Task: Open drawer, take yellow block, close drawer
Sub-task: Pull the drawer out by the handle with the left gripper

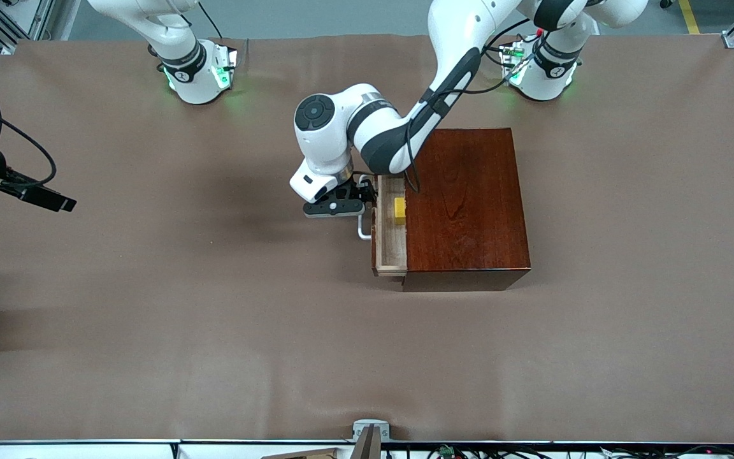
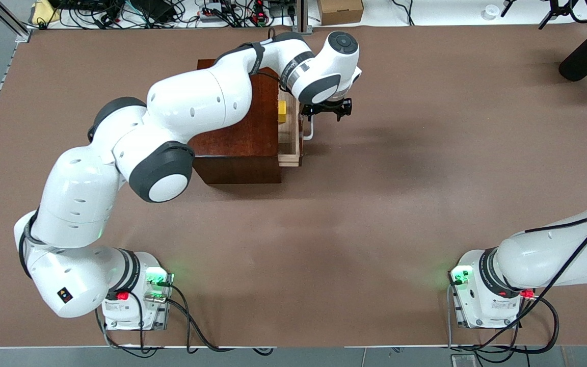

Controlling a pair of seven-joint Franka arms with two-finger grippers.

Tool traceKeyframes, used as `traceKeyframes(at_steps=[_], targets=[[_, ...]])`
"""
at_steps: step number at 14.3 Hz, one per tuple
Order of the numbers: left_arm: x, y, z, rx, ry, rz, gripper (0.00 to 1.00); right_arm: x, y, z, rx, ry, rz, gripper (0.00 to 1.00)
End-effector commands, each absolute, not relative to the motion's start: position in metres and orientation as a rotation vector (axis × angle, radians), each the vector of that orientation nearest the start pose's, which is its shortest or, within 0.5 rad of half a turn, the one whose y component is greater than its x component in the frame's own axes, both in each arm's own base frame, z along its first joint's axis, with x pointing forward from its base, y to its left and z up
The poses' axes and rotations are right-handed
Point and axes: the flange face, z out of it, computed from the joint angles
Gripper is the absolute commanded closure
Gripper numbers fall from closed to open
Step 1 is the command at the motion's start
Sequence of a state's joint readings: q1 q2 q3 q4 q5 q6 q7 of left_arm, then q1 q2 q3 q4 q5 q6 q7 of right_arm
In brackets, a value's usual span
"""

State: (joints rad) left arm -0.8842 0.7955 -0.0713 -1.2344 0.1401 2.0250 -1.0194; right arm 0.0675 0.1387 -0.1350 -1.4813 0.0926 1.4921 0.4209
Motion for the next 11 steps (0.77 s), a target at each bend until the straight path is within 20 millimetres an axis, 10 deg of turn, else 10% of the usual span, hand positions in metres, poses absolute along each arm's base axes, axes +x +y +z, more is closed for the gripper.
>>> traceKeyframes(at_steps=[1, 11], targets=[[0.445, -0.614, 0.295, -3.16, -0.048, -0.071, 0.0, 0.588, -0.02, 0.584, -2.974, 0.781, 0.206, 0.0], [0.442, -0.624, 0.306, -3.238, -0.084, -0.025, 0.0, 0.59, 0.0, 0.579, -2.934, 0.969, 0.226, 0.0]])
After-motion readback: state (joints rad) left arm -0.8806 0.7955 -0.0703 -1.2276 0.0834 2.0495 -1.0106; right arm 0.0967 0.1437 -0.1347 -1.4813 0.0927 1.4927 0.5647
